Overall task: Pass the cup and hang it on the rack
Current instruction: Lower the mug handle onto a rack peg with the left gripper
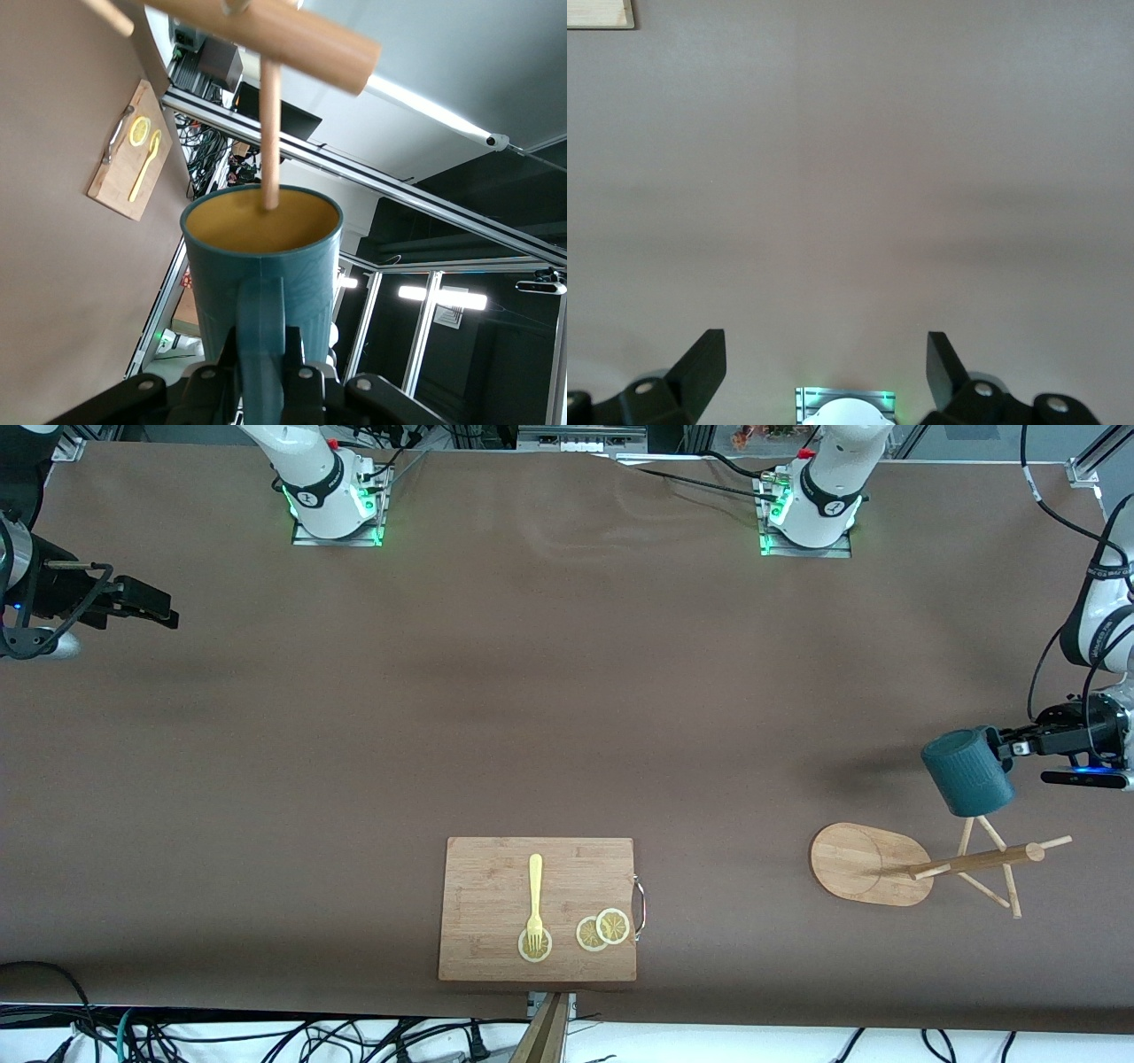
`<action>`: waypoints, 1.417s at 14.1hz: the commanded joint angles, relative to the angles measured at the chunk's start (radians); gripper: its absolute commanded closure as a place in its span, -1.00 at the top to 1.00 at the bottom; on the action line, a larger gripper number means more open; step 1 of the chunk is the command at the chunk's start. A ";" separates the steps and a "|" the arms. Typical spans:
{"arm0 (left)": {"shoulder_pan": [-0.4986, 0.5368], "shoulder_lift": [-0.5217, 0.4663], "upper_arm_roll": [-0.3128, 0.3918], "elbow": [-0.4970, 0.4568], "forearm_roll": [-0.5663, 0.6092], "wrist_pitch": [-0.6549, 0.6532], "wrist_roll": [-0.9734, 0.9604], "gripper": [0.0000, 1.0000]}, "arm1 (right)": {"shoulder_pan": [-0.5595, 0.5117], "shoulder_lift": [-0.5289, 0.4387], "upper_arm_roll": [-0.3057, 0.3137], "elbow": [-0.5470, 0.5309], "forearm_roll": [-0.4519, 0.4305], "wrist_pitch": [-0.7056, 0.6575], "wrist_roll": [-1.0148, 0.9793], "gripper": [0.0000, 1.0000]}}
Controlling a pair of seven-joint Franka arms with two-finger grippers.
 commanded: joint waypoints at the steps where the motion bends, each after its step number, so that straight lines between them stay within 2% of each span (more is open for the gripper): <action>1: -0.009 0.078 -0.005 0.129 -0.015 -0.034 -0.042 -1.00 | -0.004 -0.004 0.005 0.003 0.012 -0.012 0.003 1.00; 3: -0.015 0.133 -0.005 0.199 -0.015 -0.034 -0.053 -1.00 | -0.004 -0.004 0.005 0.003 0.012 -0.012 0.003 1.00; 6: -0.019 0.195 -0.005 0.241 -0.017 -0.033 -0.037 -1.00 | -0.004 -0.004 0.005 0.003 0.012 -0.012 0.003 1.00; 16: -0.036 0.290 -0.005 0.342 -0.018 -0.014 -0.034 -1.00 | -0.004 -0.004 0.005 0.003 0.012 -0.012 0.003 1.00; 20: -0.036 0.307 -0.005 0.350 -0.020 -0.011 -0.034 -0.96 | -0.004 -0.004 0.005 0.003 0.012 -0.012 0.003 1.00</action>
